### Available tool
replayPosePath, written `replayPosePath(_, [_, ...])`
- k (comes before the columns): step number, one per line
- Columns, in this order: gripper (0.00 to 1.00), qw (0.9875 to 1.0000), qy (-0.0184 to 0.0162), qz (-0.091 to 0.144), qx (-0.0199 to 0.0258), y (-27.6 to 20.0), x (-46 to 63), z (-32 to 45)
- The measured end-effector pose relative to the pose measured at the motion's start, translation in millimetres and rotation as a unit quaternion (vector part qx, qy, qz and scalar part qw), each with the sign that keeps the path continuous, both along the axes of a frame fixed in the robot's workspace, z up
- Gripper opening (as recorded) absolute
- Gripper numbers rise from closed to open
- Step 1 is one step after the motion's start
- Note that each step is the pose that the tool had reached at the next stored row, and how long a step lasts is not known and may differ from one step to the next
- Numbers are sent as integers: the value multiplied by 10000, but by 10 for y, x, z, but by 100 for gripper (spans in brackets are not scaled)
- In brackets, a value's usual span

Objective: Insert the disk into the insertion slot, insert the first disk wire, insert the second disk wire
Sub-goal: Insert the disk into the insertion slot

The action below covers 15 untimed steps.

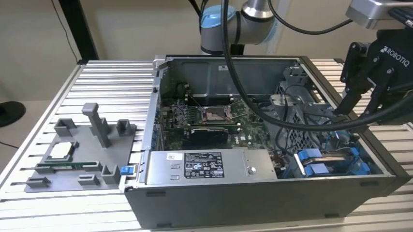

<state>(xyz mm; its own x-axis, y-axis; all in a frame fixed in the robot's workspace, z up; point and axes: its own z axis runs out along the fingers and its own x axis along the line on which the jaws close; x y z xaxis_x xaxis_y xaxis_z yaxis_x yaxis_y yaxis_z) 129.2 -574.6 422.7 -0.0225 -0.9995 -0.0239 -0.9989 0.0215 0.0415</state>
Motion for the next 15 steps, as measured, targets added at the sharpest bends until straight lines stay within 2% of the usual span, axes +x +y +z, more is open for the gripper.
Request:
replayPosePath(8, [100, 10000, 0, 0, -1, 1, 0, 2])
replayPosePath(10, [100, 10000, -9, 0, -2, 14, 0, 1])
replayPosePath(11, [100, 10000, -28, 0, -1, 27, 0, -4])
replayPosePath(15, [100, 9999, -151, 1, -1, 100, -9, -38])
